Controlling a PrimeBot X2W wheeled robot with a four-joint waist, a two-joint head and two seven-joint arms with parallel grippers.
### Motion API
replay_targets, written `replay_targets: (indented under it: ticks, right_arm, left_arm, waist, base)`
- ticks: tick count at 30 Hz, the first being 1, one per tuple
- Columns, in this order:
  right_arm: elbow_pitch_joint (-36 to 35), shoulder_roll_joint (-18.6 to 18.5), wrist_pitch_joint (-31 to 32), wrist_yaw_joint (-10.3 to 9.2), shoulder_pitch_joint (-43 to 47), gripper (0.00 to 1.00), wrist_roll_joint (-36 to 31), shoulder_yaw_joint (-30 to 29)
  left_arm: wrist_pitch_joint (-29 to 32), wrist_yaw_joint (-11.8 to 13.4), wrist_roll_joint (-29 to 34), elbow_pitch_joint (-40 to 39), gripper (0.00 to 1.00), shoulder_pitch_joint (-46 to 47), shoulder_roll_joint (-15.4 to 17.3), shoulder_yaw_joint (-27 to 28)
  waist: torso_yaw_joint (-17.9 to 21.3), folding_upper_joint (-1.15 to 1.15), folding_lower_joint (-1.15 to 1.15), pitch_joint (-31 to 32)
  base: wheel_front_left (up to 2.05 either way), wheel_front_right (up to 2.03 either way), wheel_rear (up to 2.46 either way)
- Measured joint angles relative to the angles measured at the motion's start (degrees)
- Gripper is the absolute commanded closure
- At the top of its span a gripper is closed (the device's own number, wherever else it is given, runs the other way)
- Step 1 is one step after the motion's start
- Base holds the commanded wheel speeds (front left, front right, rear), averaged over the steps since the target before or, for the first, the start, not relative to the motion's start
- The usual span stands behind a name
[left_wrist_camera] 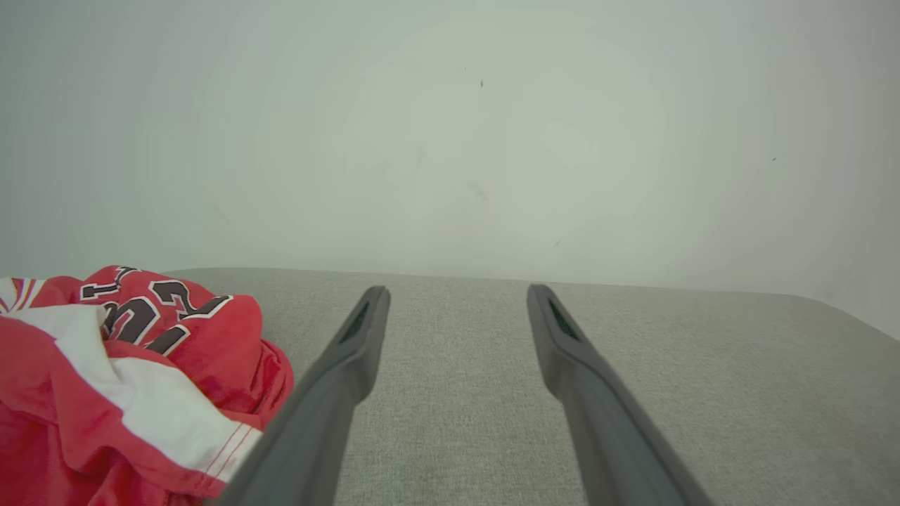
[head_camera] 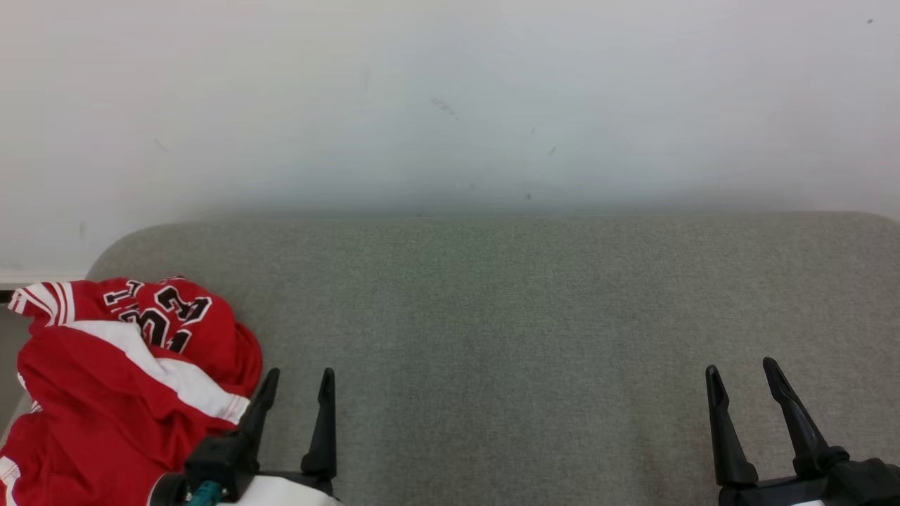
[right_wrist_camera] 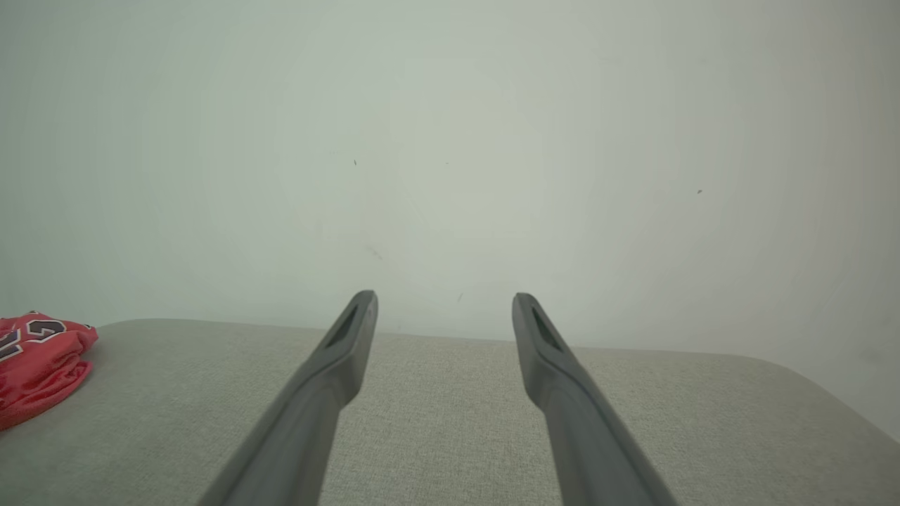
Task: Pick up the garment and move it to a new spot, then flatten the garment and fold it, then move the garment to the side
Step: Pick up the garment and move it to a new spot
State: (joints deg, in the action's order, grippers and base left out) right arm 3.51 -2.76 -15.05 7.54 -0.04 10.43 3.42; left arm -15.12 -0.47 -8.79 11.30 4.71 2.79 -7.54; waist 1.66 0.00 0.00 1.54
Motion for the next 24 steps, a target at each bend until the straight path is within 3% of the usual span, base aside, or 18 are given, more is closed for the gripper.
replay_targets:
  ticks: [13,24]
  right_arm:
    - [0.2,0.0,0.0,0.01,0.3,0.0,1.2,0.0]
    - [0.5,0.0,-0.1,0.01,0.3,0.0,3.1,1.5]
  left_arm:
    - [0.0,-0.1,0.0,0.7,0.0,0.7,0.0,1.2]
    - [0.0,-0.7,0.5,1.6,0.0,1.0,0.0,2.2]
  waist:
    - [-1.9,0.0,0.0,0.2]
    - [-7.9,0.0,0.0,0.4]
  base:
    - [0.0,0.0,0.0]
    - [0.0,0.0,0.0]
